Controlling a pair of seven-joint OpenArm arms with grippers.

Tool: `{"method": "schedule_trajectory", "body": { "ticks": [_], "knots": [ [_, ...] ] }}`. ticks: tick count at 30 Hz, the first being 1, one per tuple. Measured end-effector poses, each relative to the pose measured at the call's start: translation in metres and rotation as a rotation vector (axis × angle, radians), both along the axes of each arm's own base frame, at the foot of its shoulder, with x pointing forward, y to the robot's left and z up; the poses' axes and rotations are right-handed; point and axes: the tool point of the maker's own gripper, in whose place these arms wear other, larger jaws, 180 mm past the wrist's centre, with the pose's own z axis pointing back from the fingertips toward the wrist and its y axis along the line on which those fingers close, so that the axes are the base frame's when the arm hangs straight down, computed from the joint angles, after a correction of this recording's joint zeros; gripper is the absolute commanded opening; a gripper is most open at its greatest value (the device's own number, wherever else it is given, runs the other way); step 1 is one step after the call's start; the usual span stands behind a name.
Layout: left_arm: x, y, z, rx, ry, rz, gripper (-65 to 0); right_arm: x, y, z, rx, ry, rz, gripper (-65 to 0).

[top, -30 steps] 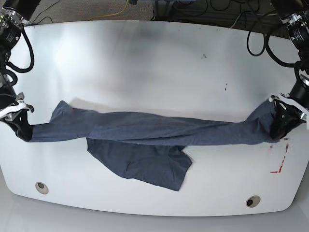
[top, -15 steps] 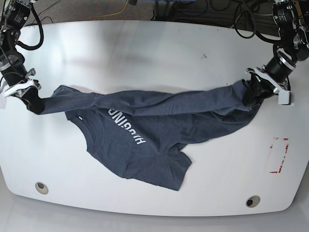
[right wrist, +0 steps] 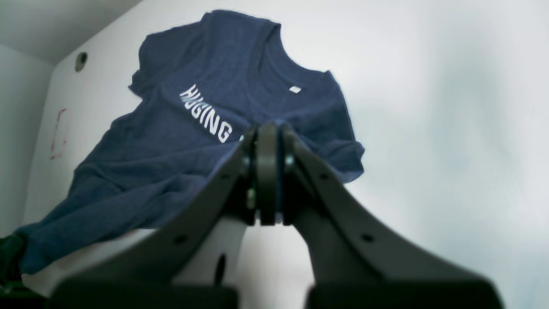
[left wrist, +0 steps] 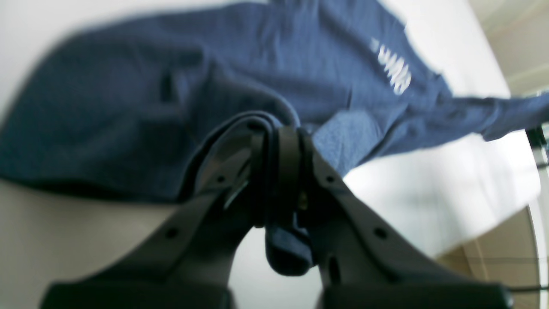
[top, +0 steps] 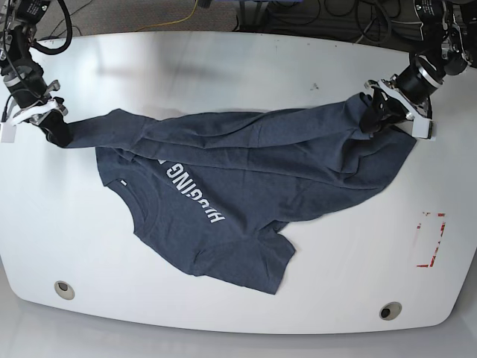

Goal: Layout the t-shirt on the table in an organized manner, then fold the t-shirt properly
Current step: 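Swing the held shirt up and lay it flat across the table, then lower the shirt edges onto the table and open both grippers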

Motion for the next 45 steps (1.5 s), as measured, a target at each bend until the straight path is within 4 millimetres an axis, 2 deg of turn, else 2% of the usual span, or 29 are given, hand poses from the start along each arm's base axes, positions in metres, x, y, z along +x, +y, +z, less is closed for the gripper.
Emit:
{"method": "schedule_trajectory", "body": {
  "ticks": [16,25,31,33,35,36,38,39,40,41,44,45],
  "knots": [
    [-0.058,0.010,-0.031,0.036,0.177,-0.020,-65.0,-0.029,0.002,-0.023,0.005,0.112,0.008,-65.0],
    [-0.090,0.025,-0.042,0.072,0.265,-0.003,-65.0,-0.044,0.008,-0.037,0.013,0.207,0.045,-65.0],
    [-0.103,0.036,-0.043,0.124,0.311,-0.044,-65.0,-0.049,0.011,-0.042,0.019,0.246,0.062,-65.0],
    [-0.104,0.041,-0.042,0.139,0.314,-0.044,-65.0,-0.051,0.012,-0.043,0.020,0.256,0.067,-61.9],
    [-0.107,0.048,-0.041,0.157,0.322,-0.041,-62.4,-0.051,0.012,-0.043,0.020,0.256,0.069,-55.8],
    [-0.109,0.051,-0.040,0.164,0.326,-0.039,-58.1,-0.051,0.013,-0.043,0.020,0.257,0.069,-48.6],
    [-0.112,0.061,-0.039,0.190,0.335,-0.028,-52.8,-0.054,0.011,-0.046,0.003,0.277,0.071,-39.6],
    [-0.113,0.064,-0.038,0.200,0.339,-0.027,-47.9,-0.055,0.011,-0.047,0.001,0.285,0.072,-31.9],
    [-0.113,0.067,-0.038,0.211,0.343,-0.030,-46.2,-0.057,0.010,-0.050,-0.013,0.300,0.074,-29.1],
    [-0.113,0.068,-0.038,0.214,0.342,-0.031,-41.5,-0.059,0.009,-0.052,-0.024,0.311,0.077,-22.9],
    [-0.108,0.075,-0.032,0.225,0.322,-0.018,-34.8,-0.061,0.009,-0.055,-0.031,0.324,0.078,-14.9],
    [-0.106,0.079,-0.029,0.234,0.313,-0.008,-33.3,-0.061,0.010,-0.056,-0.032,0.327,0.082,-14.1]
  ]
}}
